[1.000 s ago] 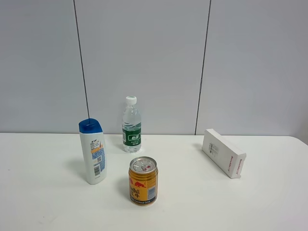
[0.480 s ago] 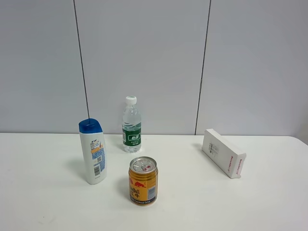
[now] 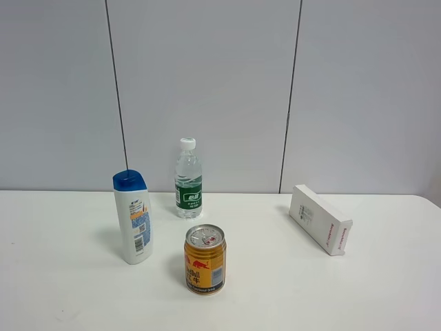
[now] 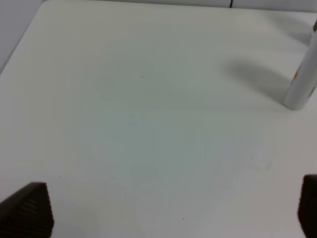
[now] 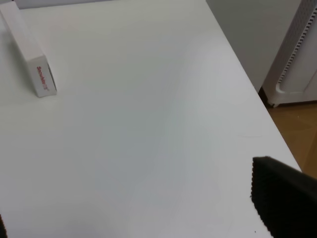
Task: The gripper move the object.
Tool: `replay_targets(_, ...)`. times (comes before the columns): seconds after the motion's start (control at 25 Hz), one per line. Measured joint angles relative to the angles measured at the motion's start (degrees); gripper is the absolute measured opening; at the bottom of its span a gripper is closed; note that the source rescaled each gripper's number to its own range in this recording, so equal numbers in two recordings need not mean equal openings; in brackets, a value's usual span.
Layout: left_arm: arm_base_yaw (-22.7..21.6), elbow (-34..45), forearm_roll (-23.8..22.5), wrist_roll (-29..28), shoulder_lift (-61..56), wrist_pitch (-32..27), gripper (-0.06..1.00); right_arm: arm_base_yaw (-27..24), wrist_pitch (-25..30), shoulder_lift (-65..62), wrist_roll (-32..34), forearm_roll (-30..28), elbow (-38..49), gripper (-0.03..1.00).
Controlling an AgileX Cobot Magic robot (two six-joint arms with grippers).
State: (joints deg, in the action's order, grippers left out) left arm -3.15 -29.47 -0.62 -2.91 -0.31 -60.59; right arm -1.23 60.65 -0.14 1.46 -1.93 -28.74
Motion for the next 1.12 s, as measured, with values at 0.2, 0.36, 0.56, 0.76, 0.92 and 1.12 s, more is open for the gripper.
replay_targets(0.2, 0.00, 0.33, 0.04, 0.00, 0.00, 0.00, 1.00, 0.00, 0.00, 0.00, 0.00, 0.00, 0.00, 1.00)
replay_targets(0.36, 0.00, 0.33, 0.04, 0.00, 0.00, 0.00, 1.00, 0.00, 0.00, 0.00, 0.00, 0.00, 0.00, 1.00)
replay_targets(0.56, 0.00, 0.35, 0.04, 0.00, 0.00, 0.00, 1.00, 0.00, 0.00, 0.00, 0.00, 0.00, 0.00, 1.00)
replay_targets(0.76, 0.00, 0.35, 0.04, 0.00, 0.00, 0.00, 1.00, 0.00, 0.00, 0.00, 0.00, 0.00, 0.00, 1.00)
replay_targets(0.92, 0.00, 0.35, 0.04, 0.00, 0.00, 0.00, 1.00, 0.00, 0.00, 0.00, 0.00, 0.00, 0.00, 1.00)
replay_targets(1.12, 0.00, 0.35, 0.04, 0.00, 0.00, 0.00, 1.00, 0.00, 0.00, 0.00, 0.00, 0.00, 0.00, 1.00)
